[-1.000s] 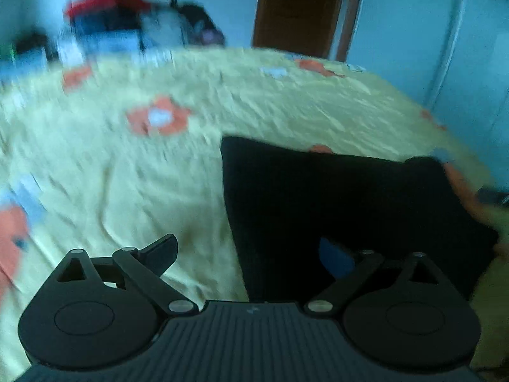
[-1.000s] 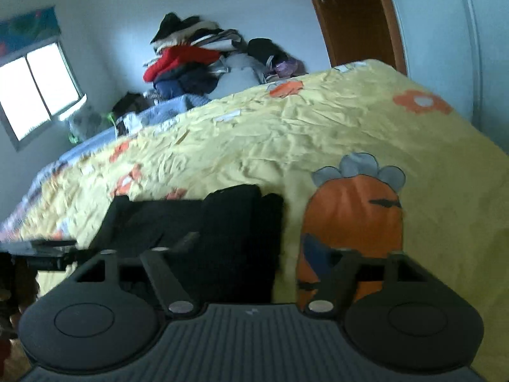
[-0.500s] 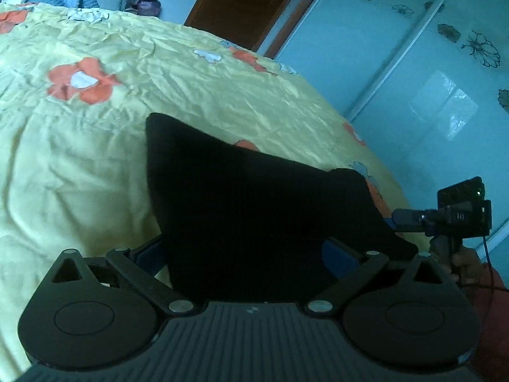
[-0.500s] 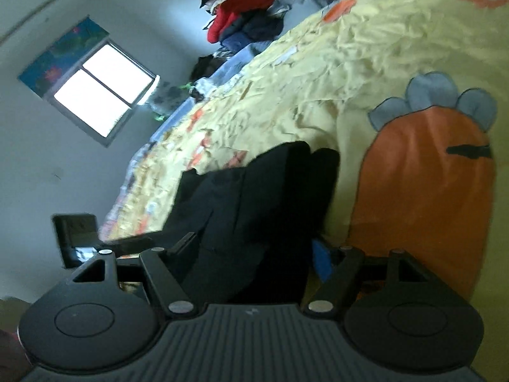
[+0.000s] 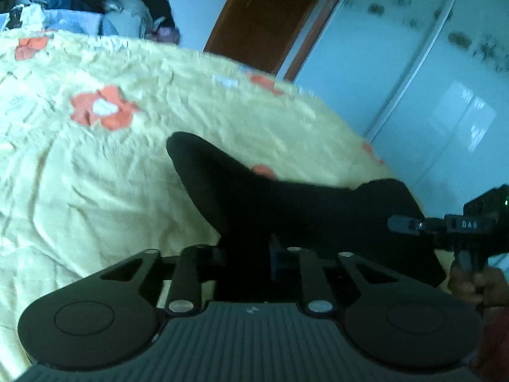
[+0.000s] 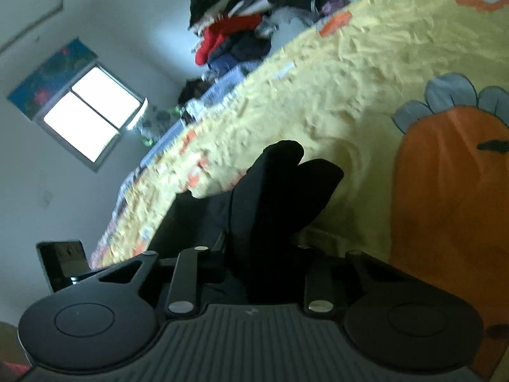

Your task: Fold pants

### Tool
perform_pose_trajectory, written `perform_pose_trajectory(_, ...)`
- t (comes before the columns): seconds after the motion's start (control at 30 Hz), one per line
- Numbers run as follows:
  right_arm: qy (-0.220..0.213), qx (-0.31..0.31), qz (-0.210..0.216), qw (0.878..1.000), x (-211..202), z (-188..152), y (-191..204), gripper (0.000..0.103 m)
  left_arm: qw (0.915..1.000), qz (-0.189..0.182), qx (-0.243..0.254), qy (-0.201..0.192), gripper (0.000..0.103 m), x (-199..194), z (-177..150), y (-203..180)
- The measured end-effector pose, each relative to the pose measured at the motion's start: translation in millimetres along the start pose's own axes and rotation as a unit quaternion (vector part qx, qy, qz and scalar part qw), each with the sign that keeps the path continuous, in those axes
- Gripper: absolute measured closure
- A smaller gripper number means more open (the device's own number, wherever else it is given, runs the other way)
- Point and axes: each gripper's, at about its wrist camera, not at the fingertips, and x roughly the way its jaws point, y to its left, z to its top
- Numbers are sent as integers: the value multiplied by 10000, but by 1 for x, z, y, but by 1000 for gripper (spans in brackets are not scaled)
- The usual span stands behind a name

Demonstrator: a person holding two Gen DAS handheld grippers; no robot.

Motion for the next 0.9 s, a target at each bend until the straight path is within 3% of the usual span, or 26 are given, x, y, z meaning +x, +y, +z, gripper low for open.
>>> perform_pose_trajectory(0.17,-245,-432,214,9985,-1,15,50,78,9987,124,168,-469,90,-35,13,1)
perform_pose_trajectory(0.3,-305,-792,550,9949,22,37,84,78,9940,529,307,-906,92,-63,34,15)
perform_pose_trajectory(0.5,-219,-835,638,9942,90,68,98,78,9870,1317,284,-874,91,-58,78,57)
perform_pose_trajectory(0.53,-178,-823,525,9951,104,72,97,77,9868,1398,266,-771,90,-48,83,66)
perform_pose_trajectory(0.57,-106,-883,324,9955,120,75,96,75,9857,1534,229,-656,76,-38,86,75)
perform_pose_trajectory(0.63,63,-749,-230,9969,150,79,85,68,9803,1950,188,-254,71,-11,85,93)
perform_pose_trajectory(0.7,199,-788,-845,9931,166,78,75,66,9689,2457,274,50,63,0,79,103)
perform_pose_trajectory(0.77,146,-945,-1103,9893,162,75,70,63,9677,2495,329,-167,55,-18,71,106)
perform_pose_trajectory(0.8,-3,-1002,-1119,9886,153,72,70,64,9664,2527,349,-309,43,-27,71,103)
perform_pose_trajectory(0.83,-271,-1155,-1424,9827,142,70,74,63,9649,2557,401,-444,37,-35,71,97)
perform_pose_trajectory(0.9,-834,-1690,-2155,9581,126,64,91,63,9644,2493,490,-730,23,-45,75,77)
